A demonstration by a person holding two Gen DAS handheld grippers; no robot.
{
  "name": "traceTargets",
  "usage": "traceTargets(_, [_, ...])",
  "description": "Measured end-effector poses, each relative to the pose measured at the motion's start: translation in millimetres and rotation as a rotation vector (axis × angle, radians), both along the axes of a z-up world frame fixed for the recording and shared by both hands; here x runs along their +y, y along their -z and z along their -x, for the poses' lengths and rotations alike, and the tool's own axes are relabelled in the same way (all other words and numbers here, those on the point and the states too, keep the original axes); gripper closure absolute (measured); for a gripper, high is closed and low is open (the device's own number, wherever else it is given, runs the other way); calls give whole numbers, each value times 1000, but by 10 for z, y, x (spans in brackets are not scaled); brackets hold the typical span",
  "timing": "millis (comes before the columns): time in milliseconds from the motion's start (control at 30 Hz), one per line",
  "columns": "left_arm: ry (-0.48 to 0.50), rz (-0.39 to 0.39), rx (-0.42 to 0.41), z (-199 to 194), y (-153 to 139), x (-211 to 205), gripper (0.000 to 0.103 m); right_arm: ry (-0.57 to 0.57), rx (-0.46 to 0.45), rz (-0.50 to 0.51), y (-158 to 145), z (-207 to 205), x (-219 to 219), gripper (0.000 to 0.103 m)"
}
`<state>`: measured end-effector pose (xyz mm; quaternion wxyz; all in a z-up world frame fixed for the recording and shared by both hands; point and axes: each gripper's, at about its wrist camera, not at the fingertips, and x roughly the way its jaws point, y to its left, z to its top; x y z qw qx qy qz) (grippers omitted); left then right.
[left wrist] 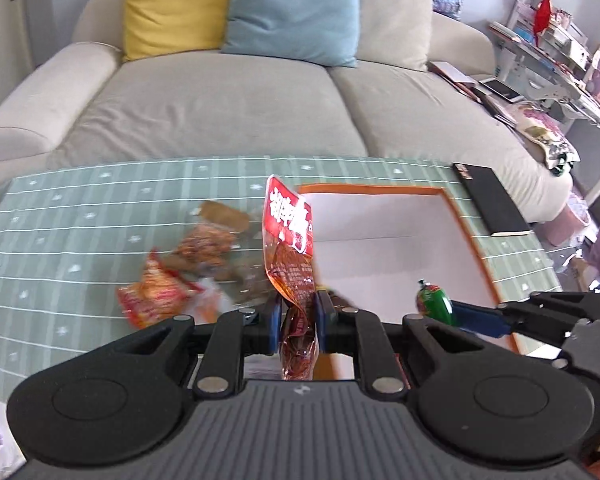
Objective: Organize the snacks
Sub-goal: 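Lift and carry the meat pack and green sausage over the orange box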
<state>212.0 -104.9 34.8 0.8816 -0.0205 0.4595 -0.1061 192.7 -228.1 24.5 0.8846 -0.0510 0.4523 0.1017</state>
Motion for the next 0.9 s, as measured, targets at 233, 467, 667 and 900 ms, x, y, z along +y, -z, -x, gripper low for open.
traceTargets(233, [41,19,77,-261,263,-474,85,35,61,50,262,-194,-430,84])
traceTargets(467, [67,14,187,-504,598,-731,85,40,139,65,640,-390,-681,84])
traceTargets(667, [77,-34,243,-661,849,-868,85,32,198,66,1005,-584,-762,84])
traceTargets(900, [76,-71,293,-785,1059,-897,85,14,241,71,1220,-694,-783,83])
